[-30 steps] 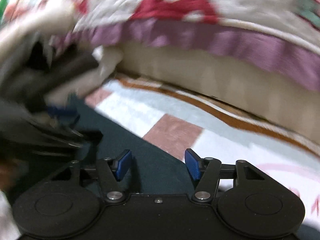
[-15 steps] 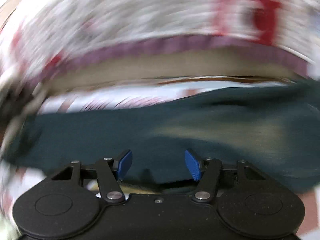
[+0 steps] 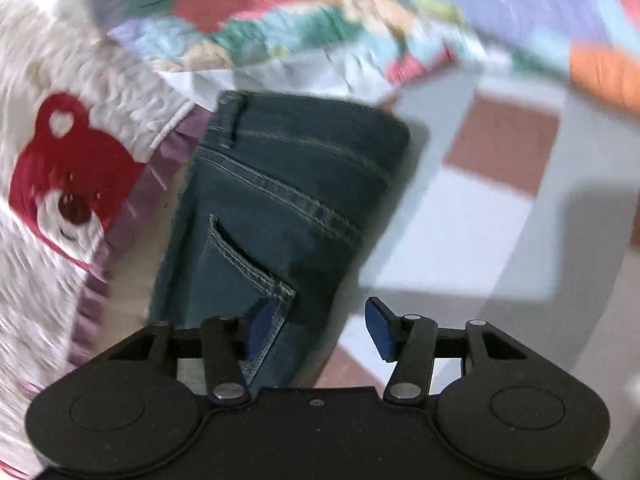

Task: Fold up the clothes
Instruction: 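Grasp the jeans waistband with the right gripper and lift it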

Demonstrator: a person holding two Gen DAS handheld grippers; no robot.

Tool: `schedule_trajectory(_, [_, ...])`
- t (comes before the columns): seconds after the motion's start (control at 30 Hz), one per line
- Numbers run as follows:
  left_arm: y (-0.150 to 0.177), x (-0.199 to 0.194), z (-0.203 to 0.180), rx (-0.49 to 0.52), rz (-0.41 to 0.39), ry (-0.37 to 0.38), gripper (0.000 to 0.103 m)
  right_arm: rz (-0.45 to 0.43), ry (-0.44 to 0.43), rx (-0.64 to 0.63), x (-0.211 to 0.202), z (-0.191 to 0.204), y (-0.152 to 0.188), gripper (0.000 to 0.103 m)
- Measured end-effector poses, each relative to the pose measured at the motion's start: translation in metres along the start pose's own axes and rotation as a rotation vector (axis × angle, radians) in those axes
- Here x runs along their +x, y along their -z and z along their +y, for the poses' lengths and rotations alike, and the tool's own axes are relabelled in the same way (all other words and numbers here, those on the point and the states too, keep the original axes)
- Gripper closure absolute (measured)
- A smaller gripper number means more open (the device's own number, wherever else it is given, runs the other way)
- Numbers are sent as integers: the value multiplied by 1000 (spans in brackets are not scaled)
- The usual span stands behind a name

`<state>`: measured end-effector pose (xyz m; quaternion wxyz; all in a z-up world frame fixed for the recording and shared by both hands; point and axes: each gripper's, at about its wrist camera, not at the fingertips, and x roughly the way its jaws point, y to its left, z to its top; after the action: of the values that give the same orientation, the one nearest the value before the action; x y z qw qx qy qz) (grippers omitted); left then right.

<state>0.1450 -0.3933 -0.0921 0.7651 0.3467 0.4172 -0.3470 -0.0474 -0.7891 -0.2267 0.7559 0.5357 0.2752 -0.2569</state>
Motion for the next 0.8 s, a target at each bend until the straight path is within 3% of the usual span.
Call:
schedule_trajectory(0.07, [-26, 1, -22, 41, -28, 32, 32, 10, -18, 36, 8, -2, 0, 44])
schedule_trajectory(0.23, [-53, 35, -57, -39, -142, 111, 32, -48, 1, 4, 0, 8, -1, 41])
schedule_trajectory(0.37, [-43, 64, -65, -122, -240, 90, 32, -46, -43, 10, -3, 4, -8, 40])
schedule_trajectory(0.53, [-14, 94, -42, -437, -221, 104, 32, -79, -40, 171, 11, -19, -23, 39])
schedule_trajectory(0.6, [1, 96, -33, -517, -237, 120, 32, -95, -38, 144, 17, -16, -22, 39])
schedule_trajectory(0.73, [19, 102, -29, -548, -228, 89, 32, -132, -83, 99, 30, -13, -12, 39])
schedule_trajectory(0.8, [25, 104, -27, -538, -228, 81, 32, -166, -110, 76, 37, -10, -8, 29])
